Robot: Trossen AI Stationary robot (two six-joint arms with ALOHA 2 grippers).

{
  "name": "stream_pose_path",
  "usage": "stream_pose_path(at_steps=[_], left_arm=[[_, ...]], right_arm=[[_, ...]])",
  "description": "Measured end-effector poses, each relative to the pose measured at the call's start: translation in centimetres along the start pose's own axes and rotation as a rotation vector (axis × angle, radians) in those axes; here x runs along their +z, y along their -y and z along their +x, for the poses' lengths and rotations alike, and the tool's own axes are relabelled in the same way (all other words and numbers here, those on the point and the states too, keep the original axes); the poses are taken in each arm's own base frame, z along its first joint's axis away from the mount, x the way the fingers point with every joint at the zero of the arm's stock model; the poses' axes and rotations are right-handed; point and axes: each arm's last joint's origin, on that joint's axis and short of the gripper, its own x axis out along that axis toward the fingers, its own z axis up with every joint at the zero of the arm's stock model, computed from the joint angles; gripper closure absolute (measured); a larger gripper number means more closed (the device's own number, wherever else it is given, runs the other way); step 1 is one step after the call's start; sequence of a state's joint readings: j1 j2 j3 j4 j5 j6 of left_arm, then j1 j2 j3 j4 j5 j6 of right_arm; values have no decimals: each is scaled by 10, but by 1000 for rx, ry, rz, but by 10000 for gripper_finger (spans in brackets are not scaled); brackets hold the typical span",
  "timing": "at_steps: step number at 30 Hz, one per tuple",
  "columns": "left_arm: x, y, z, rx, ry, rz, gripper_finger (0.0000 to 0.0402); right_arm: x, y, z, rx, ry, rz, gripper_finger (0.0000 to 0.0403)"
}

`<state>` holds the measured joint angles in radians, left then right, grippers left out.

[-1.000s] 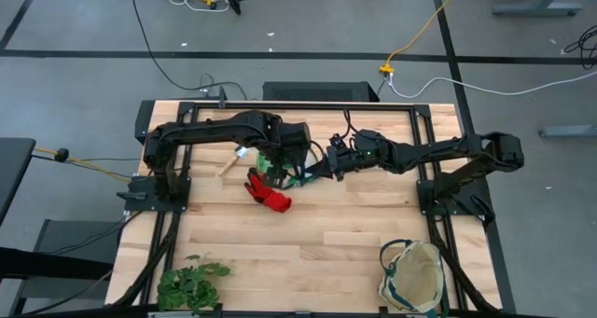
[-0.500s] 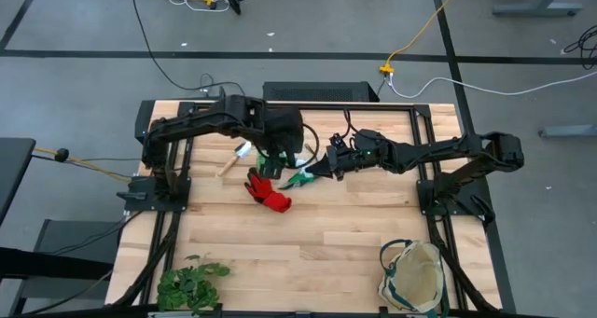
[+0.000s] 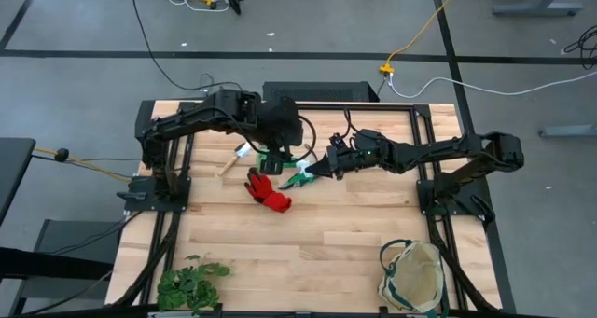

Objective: Pick & Place Garden tools in Gardening bag
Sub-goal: Put the green spray into the gardening bag

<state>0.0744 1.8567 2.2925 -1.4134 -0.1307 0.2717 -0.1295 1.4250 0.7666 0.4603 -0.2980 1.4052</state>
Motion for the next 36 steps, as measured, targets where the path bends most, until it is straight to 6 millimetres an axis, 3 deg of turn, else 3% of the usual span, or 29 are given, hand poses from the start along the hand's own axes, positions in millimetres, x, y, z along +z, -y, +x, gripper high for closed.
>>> stream_pose_path(at_steps=[7, 19, 32, 36], left_arm=[[-7, 0, -13, 3, -15, -35, 154], [-19, -2, -47, 18, 44, -102, 154], [-22, -2, -57, 25, 74, -115, 154], [-22, -2, -57, 25, 76, -116, 164]], right_arm=[[0, -5, -3, 30, -5, -26, 347], [1, -19, -26, 11, 7, -76, 348], [0, -32, -49, -5, 44, -133, 348], [-1, -37, -55, 10, 52, -237, 348]])
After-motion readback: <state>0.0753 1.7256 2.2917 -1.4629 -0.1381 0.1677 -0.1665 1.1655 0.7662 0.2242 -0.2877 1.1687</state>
